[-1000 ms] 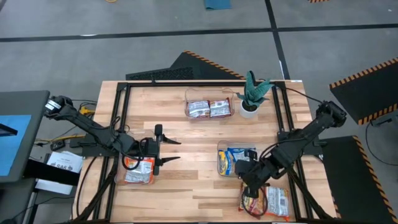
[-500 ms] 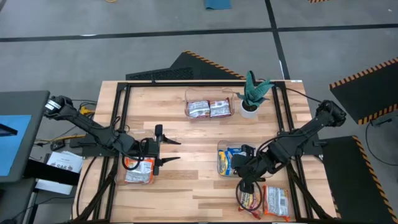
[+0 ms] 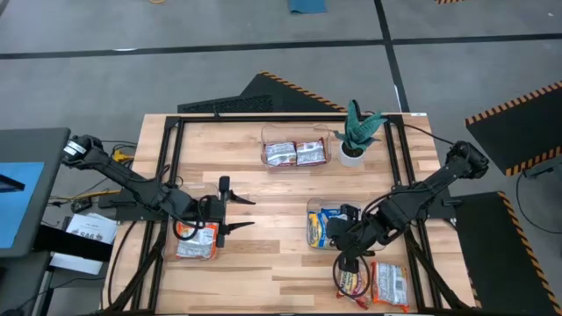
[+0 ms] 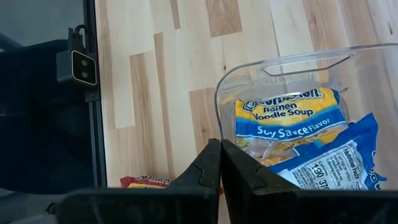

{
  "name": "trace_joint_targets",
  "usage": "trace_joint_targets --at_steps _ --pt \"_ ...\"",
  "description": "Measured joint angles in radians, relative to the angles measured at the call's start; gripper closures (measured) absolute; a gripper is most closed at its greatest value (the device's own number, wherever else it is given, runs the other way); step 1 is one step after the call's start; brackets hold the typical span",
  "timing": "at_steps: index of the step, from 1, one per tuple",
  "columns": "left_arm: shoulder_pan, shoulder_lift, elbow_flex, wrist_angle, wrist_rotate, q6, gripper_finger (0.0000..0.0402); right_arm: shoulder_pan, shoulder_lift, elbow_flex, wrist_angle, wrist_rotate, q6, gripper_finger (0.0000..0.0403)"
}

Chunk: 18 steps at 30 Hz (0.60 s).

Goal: Sort Maruchan noodles
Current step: Put the red bag into the top transparent bin

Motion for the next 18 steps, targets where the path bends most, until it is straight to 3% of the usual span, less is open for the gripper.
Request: trace_joint_targets --at_steps 11,15,18 --pt "0.005 -0.019 0.0 -0.092 0.082 0.048 0.0174 0.0 0.0 0.0 0.0 0.0 0.0 0.0365" --pt "0.018 -0.086 -0.022 -0.101 0.09 0.063 0.0174 0.0 0.0 0.0 0.0 0.0 0.0 0.0365" --pt "0.041 -0.175 -0.117 -0.005 0.114 0.075 0.0174 0.001 0.0 0.0 0.0 0.0 0.0 0.0365"
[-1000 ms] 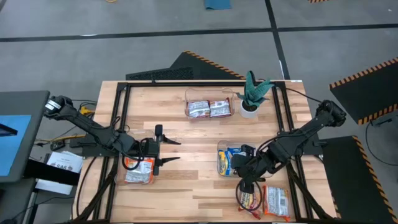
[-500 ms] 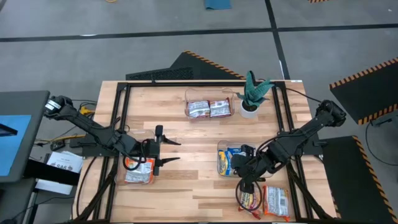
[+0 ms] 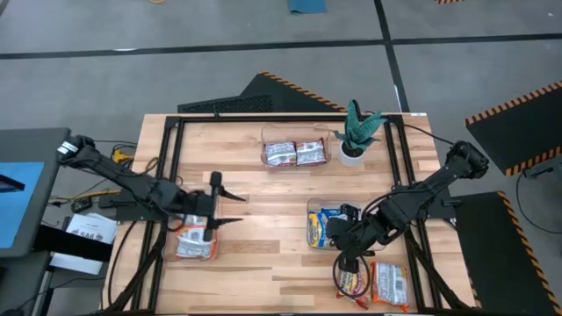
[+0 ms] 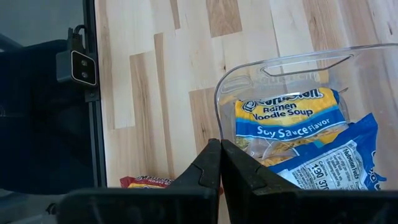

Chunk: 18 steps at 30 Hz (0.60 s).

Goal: Sort Maruchan noodles
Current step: Put the red bag into the top transparent bin

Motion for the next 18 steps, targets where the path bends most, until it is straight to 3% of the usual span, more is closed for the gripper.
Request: trace_joint_targets --at_steps 4,8,13,18 --pt "0.034 -0.152 -0.154 0.148 0.051 -0.009 0.0174 0.0 0.0 0.0 0.0 0.0 0.0 0.0365" --pt "0.047 -0.299 -0.237 0.164 0.067 -0.016 0.0174 0.0 0.0 0.0 0.0 0.004 -0.003 0.0365" --pt "0.047 -0.41 -0.263 0.119 0.115 -0.014 0.0174 -0.008 0.0 0.0 0.001 0.007 -0.023 0.0365" --pt "0.047 -0.431 -0.263 0.099 0.126 -0.034 0.0174 -0.026 0.0 0.0 0.001 0.007 -0.029 0.0365"
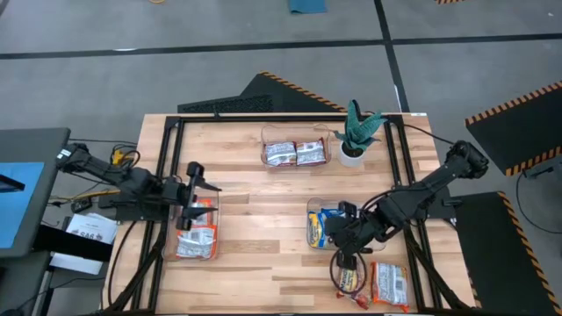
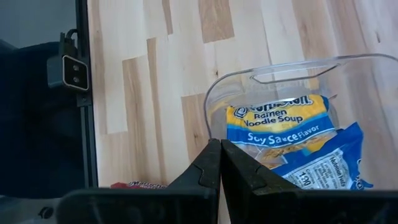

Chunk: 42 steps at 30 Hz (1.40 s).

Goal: Sort Maruchan noodles
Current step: Put the red bag into the top transparent bin

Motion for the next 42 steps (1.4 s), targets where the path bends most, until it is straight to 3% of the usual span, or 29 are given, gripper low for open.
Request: trace_joint_targets --at_steps 42 --pt "0.0 0.01 0.0 -0.012 -0.007 0.019 0.0174 -0.04 0.0 0.0 -0.001 -0.007 -0.107 0.0365"
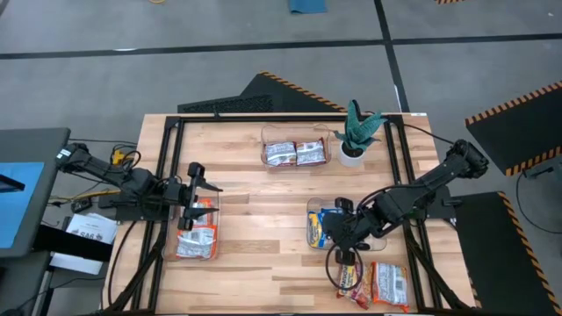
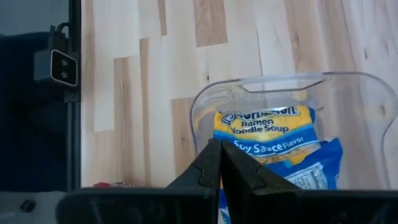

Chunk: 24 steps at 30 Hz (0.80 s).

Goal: Sort Maruchan noodles
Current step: Put the red bag into the top transparent bin

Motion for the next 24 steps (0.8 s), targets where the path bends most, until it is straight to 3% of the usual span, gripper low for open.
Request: trace_joint_targets --at_steps 24 --pt "0.0 0.0 0.0 -0.01 -0.034 0.009 0.0174 -0.153 0.0 0.0 0.008 0.01 -0.126 0.0365"
